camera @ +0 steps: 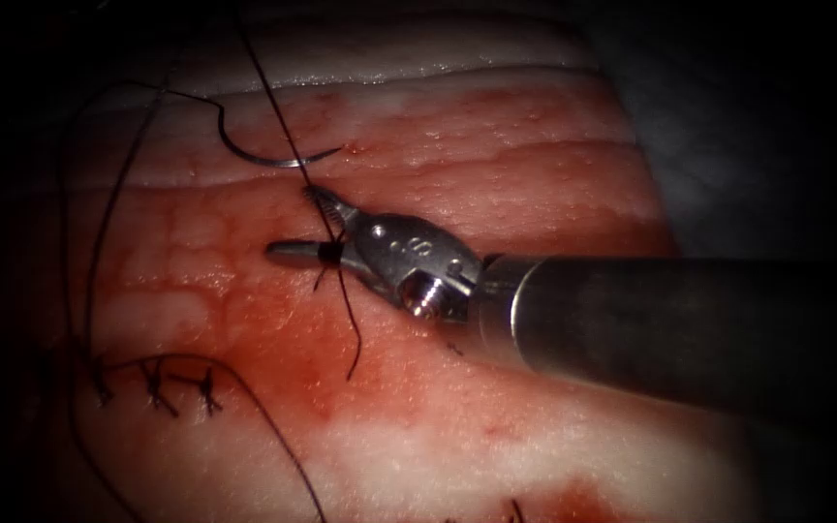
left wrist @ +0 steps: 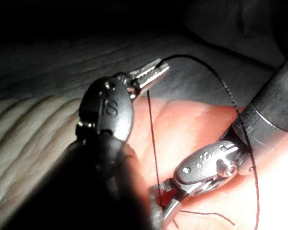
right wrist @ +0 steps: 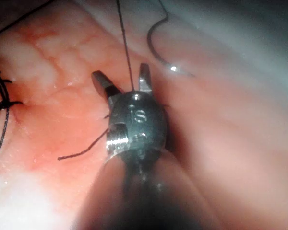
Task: Wound Closure
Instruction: Use the right jaws to cut the suture.
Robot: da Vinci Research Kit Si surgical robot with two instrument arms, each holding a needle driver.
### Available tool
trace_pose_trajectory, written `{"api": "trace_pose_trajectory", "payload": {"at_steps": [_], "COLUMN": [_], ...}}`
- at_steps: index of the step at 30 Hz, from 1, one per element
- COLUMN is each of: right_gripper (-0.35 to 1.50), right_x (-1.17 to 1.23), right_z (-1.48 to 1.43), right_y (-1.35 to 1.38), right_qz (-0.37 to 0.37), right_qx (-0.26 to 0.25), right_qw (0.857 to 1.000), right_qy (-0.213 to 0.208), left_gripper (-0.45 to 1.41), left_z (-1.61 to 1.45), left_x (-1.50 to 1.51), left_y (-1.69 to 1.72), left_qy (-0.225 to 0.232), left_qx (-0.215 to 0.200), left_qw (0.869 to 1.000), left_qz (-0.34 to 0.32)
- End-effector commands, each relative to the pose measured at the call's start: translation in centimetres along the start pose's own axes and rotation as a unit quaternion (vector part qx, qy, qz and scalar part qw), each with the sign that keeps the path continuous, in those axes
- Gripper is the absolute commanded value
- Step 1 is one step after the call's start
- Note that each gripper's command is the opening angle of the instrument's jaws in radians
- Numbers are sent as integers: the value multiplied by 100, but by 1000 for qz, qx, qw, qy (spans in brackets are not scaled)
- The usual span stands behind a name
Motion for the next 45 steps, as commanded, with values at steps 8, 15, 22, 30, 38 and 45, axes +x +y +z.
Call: {"api": "trace_pose_trajectory", "payload": {"at_steps": [8, 15, 22, 30, 38, 45], "right_gripper": [132, 130, 121, 110, -14, -35], "right_x": [1, -1, -8, -11, -5, -7], "right_z": [22, 28, 38, 42, 39, 41], "right_y": [-6, -6, -7, -5, -6, 0], "right_qz": [-8, -12, -18, -23, -20, -20], "right_qx": [2, 0, -1, -1, -15, -41], "right_qw": [1000, 1000, 1000, 1000, 1000, 999], "right_qy": [23, 24, 17, 12, 17, 10], "left_gripper": [-45, -45, -45, -45, -45, -45], "left_z": [6, 7, 9, 12, 17, 18], "left_x": [-4, -4, -3, 1, 5, 10], "left_y": [-4, -3, 0, 7, 11, 17], "left_qy": [1, 4, 6, 7, 9, 9], "left_qx": [-3, -6, -9, -15, -20, -24], "left_qw": [1000, 1000, 1000, 1000, 1000, 1000], "left_qz": [3, 4, 6, 8, 10, 11]}}
